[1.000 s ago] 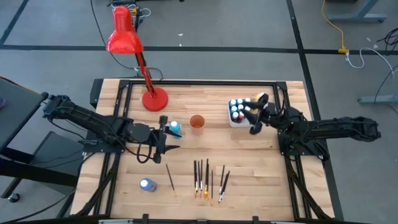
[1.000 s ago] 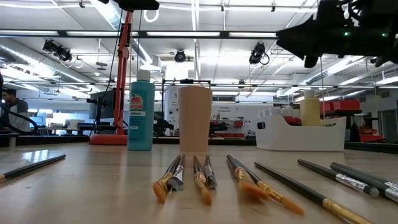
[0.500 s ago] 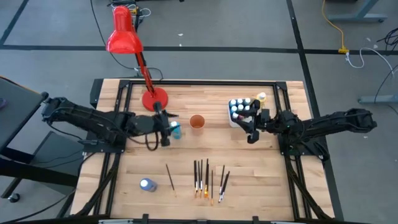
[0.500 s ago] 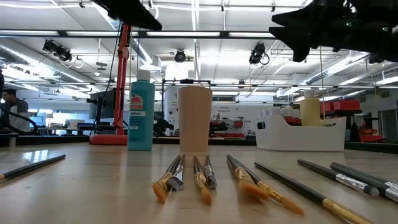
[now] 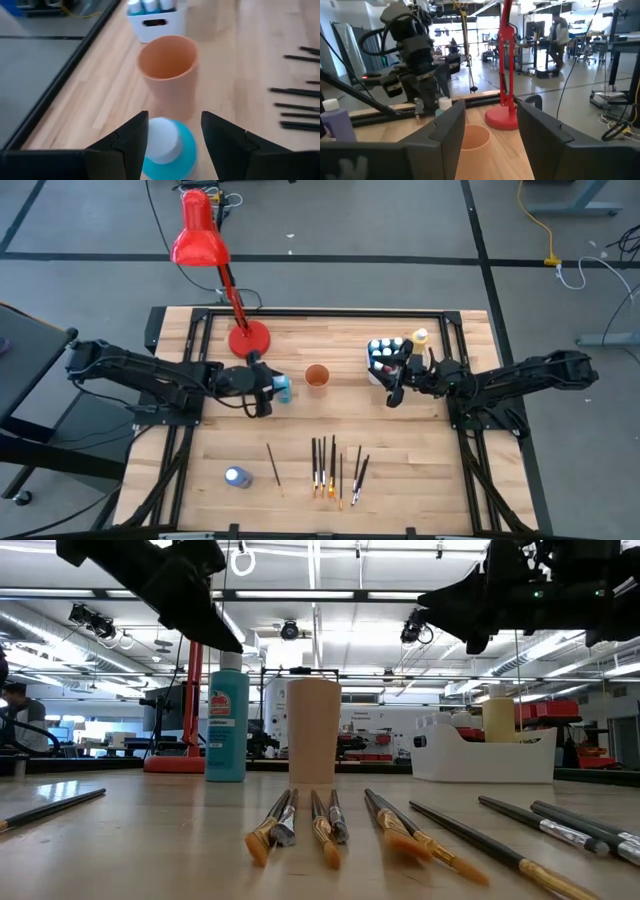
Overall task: Pick & Place Paint Supplies
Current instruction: Put the blue paint bottle into the white bin
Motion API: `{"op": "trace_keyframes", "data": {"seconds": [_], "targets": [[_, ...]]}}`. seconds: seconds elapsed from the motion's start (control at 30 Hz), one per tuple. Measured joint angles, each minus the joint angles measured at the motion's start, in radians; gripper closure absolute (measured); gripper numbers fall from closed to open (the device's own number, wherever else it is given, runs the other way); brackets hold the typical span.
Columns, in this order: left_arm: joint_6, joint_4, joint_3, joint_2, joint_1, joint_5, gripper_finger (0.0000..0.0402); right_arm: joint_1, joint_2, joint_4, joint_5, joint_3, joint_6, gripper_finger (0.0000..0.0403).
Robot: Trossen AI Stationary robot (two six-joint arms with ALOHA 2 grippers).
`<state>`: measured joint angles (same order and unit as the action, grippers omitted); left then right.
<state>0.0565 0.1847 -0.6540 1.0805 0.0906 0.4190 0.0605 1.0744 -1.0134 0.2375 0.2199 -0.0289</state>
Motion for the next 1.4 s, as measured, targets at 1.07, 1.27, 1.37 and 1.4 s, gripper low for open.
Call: {"op": "trace_keyframes", "data": {"seconds": [1.07,1.27,1.37,1.4], "targets": [[-0.035,-0.167,0.002,0.172,-0.082,0.031,0.0213,0.0,0.0,-0.001,-0.002,0.0,-0.017,0.0222],[-0.046,-0.194,0.003,0.176,-0.082,-0.005,0.0264,0.0,0.0,-0.003,-0.002,-0.001,-0.016,0.0222],[-0.046,-0.191,0.005,0.169,-0.082,0.003,0.0276,0.0,0.0,-0.003,-0.002,-0.001,-0.017,0.0222],[-0.046,-0.193,0.005,0.169,-0.082,0.004,0.0276,0.0,0.0,-0.003,-0.002,-0.001,-0.017,0.0222]]}}
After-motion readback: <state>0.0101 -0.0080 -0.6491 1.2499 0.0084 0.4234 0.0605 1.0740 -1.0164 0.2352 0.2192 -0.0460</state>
